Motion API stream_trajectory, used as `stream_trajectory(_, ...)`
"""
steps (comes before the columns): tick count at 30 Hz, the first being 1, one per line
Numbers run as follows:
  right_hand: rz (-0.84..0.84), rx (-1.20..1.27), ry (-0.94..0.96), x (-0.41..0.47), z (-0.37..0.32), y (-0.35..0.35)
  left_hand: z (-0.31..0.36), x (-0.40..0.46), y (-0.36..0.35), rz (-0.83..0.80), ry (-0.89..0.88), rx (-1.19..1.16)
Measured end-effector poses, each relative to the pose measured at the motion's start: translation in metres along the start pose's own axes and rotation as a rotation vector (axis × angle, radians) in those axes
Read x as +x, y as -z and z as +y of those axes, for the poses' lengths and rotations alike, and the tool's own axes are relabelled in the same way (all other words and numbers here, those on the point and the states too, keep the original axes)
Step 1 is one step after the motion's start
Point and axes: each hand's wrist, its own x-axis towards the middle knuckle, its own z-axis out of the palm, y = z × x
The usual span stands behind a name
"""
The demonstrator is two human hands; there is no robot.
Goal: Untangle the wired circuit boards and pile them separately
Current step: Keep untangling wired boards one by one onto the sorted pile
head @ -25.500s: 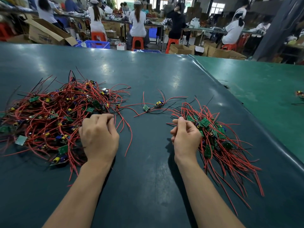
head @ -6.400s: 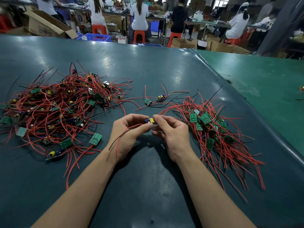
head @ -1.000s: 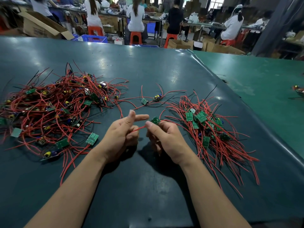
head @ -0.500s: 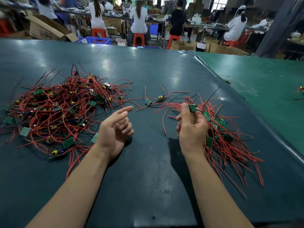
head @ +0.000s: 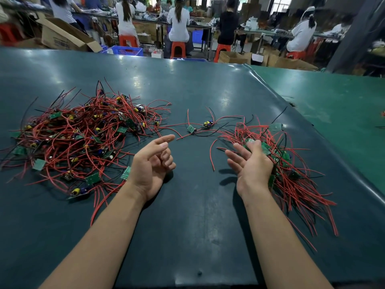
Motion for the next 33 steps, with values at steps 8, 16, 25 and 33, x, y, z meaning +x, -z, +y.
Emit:
stream_trajectory(8, -0.124, -0.273, 0.152, -0.006, 0.008, -0.002, 0.000, 0.000, -0.002, 0.018, -0.015, 0.026)
stream_trajectory(16, 0.163, -0.437, 1.057, 0.000, -0.015, 0.007, -0.001, 0.000, -0.003, 0.037, -0.019, 0.053)
stream_trajectory(25, 0.204, -0.562, 1.098, 0.003, -0.016, 0.004, -0.002, 0.002, -0.002, 0.030, -0.025, 0.062)
stream_trajectory(33, 0.280, -0.662, 0.927, 0.000, -0.013, 0.010, -0.002, 0.002, -0.001, 0.031, -0.028, 0.073)
